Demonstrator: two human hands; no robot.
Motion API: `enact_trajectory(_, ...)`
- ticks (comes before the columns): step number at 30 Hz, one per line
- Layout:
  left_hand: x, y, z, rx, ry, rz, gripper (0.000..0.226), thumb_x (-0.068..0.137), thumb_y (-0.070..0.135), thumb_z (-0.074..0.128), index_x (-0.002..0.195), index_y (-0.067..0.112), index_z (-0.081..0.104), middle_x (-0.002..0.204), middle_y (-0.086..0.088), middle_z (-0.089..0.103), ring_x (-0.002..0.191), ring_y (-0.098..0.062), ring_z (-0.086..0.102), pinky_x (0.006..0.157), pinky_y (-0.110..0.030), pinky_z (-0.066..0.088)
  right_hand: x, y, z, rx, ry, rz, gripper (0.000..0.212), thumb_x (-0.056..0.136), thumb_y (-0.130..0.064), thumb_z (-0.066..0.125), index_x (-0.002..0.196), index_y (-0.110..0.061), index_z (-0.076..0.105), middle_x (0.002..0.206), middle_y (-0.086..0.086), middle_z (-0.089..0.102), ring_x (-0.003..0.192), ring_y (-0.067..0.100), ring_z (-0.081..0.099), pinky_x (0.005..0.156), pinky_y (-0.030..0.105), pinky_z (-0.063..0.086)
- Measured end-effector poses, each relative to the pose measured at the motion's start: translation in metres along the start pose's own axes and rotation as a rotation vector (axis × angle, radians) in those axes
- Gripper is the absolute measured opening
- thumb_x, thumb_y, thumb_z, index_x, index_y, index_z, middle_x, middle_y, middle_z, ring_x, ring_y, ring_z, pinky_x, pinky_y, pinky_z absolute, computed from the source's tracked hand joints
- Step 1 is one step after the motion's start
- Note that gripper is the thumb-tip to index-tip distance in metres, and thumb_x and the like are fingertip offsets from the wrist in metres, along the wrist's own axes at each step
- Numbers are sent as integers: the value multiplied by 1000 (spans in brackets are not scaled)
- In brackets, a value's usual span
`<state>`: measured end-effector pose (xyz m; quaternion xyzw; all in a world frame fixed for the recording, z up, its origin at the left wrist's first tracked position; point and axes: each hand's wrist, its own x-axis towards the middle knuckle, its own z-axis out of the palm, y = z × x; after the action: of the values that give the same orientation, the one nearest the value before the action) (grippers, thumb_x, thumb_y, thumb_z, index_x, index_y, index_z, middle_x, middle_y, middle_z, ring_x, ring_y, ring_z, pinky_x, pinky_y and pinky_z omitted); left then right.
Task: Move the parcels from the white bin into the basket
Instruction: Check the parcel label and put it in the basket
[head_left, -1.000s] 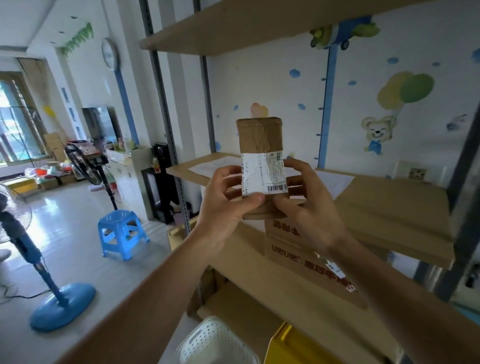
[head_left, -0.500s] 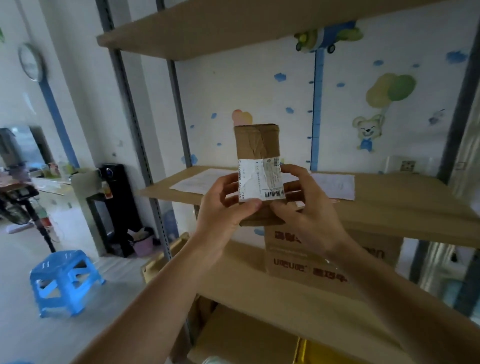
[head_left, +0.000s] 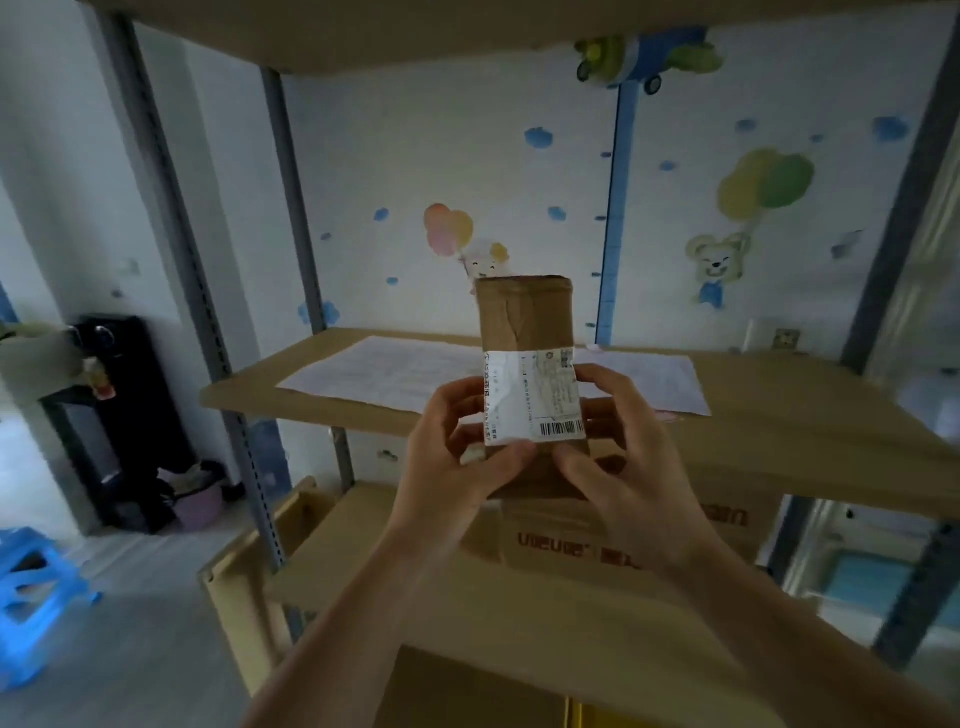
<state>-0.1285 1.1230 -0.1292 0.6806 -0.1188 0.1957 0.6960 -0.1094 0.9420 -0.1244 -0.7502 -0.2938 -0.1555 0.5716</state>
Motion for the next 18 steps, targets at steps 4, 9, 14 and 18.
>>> enact_trajectory(4,8,-10,-6,34,40,32,67,70,26,87,129,29,55,123,10,69,117,-14,67,85,-31,60,16,22,6,87,-52,-15,57,96,-13,68,145,-31,44,119,-29,65,112,2,66,79,30,63)
enact_trajectory(9,19,-31,-30,75,-3,98,62,77,16,85,130,25,53,119,14,70,113,-10,68,81,-23,59,21,46,35,140,8,-52,62,89,-23,66,147,-30,44,130,-11,64,118,15,65,83,43,64)
enact_trajectory(14,7,-100,-53,-40,-56,188,63,74,18,82,130,20,54,122,7,71,115,-15,68,85,-23,58,-6,97,75,175,68,-193,60,90,-17,66,146,-21,45,120,-1,66,108,27,67,70,47,62)
enact_trajectory(18,-14,-174,-60,-196,-109,176,65,71,34,89,128,23,57,122,-2,70,114,-24,68,86,-33,60,-38,153,105,209,85,-239,57,87,-12,69,140,-15,48,110,9,60,96,22,64,70,34,58)
